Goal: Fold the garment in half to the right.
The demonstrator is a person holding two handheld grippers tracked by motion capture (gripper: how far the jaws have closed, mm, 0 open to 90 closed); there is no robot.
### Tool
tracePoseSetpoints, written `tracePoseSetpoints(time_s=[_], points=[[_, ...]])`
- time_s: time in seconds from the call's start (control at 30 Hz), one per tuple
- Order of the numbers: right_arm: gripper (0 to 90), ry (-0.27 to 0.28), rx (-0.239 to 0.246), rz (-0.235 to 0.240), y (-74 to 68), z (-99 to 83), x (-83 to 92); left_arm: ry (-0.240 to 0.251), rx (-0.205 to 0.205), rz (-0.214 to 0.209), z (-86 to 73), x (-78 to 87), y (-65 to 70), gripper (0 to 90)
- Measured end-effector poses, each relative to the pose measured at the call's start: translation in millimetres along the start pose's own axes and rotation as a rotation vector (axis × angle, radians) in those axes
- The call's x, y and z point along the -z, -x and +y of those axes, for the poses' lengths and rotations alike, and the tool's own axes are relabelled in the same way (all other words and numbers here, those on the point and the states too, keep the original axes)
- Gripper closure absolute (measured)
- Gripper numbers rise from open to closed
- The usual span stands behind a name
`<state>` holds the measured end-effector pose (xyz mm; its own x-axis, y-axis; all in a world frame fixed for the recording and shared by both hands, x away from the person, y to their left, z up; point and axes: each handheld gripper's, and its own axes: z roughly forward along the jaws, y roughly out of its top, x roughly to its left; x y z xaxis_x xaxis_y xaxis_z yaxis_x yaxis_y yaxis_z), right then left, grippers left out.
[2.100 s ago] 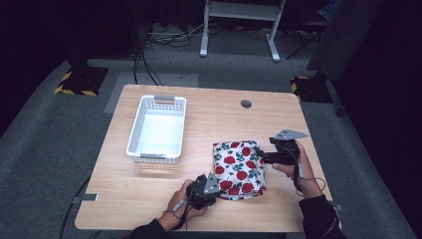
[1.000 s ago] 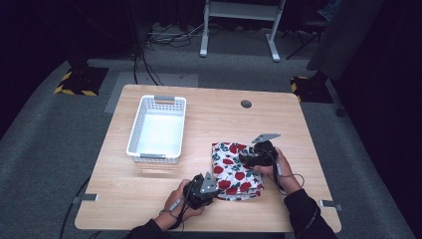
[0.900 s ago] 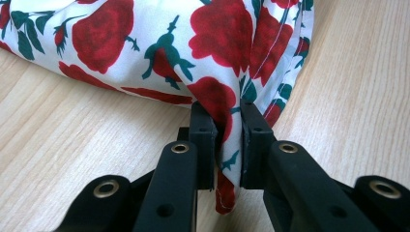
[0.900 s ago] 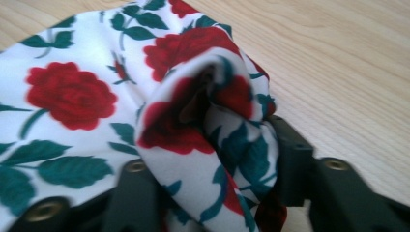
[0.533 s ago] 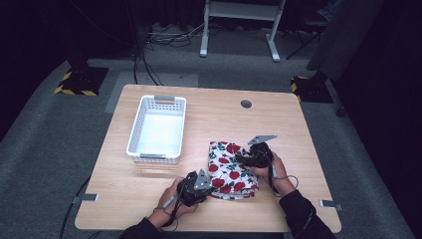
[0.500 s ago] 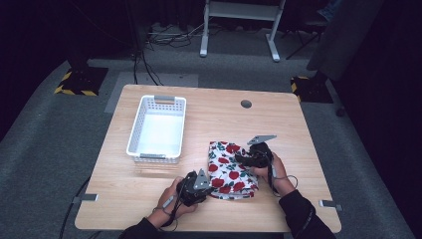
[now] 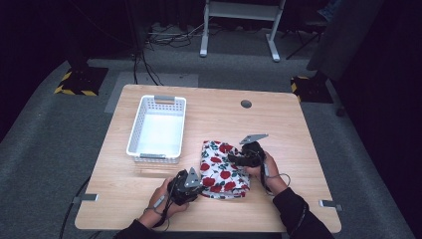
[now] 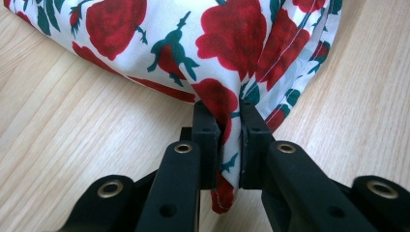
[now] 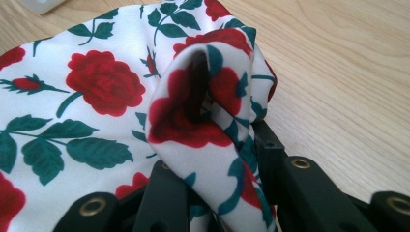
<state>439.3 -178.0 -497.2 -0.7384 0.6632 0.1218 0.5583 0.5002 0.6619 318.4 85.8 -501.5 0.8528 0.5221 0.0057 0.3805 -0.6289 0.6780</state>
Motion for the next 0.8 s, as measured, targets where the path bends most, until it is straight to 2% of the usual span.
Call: tracePoseSetpoints(time_s=[0.27,0.63,0.67,0.7,0.8], points=[[73.6,0.002,0.011,-0.001,-8.9,4.1,-5.3,-0.005,0.015,0.013,-7.3,7.4,-6.5,81.2],[73.8,0.010,0.040,0.012,-25.2,17.0,-20.9,0.004,0.071,0.031,-27.5,24.7,-20.4,80.0],[73.8,0.010,0.041,0.011,-26.1,17.8,-21.7,0.017,0.087,0.008,-29.7,25.5,-19.9,75.1],[73.8,0.009,0.040,0.010,-26.8,18.6,-22.4,0.019,0.092,-0.001,-31.1,26.3,-18.0,65.4],[73.8,0.012,0.041,0.003,-27.8,18.5,-22.6,0.012,0.091,0.002,-31.9,27.3,-11.2,46.6]])
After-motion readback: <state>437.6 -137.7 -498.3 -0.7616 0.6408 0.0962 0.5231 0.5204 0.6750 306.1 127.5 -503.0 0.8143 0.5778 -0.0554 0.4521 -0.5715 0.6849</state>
